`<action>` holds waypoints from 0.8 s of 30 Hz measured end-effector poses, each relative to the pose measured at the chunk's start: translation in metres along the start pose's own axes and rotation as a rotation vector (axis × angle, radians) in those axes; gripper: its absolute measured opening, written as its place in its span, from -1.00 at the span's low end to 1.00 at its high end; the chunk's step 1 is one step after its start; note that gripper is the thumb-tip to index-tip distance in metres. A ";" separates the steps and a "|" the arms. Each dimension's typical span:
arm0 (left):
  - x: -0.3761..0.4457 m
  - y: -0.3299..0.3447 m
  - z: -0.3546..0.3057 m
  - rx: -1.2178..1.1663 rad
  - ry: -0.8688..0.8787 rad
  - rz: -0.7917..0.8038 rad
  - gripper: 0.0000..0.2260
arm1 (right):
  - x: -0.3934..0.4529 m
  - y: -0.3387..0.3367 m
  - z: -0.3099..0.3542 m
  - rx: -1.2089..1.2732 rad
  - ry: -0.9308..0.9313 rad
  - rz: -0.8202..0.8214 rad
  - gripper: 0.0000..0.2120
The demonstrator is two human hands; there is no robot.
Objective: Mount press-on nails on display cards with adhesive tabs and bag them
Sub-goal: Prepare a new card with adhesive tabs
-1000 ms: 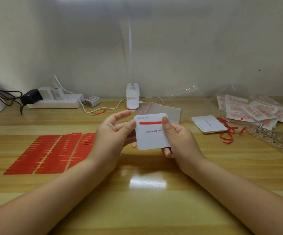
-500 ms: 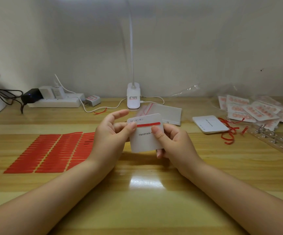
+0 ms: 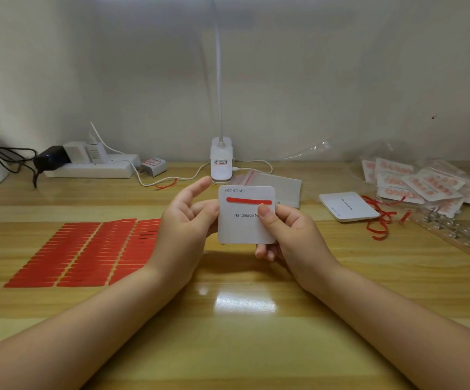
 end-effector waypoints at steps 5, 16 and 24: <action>0.000 -0.003 -0.001 0.074 0.030 -0.040 -0.66 | 0.000 0.001 0.000 0.009 0.006 0.005 -0.87; 0.003 -0.013 -0.001 0.249 0.053 -0.134 -0.68 | -0.004 -0.009 0.004 -0.061 -0.001 -0.125 -0.88; -0.019 0.025 -0.042 1.049 0.748 0.014 -0.55 | -0.011 0.004 0.014 -0.291 -0.185 -0.099 -0.90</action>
Point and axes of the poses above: each hand's wrist, its own x-axis towards the middle knuckle, its own y-axis out of the palm, z = x × y, the point moved 8 cm from there along x, towards the middle knuckle
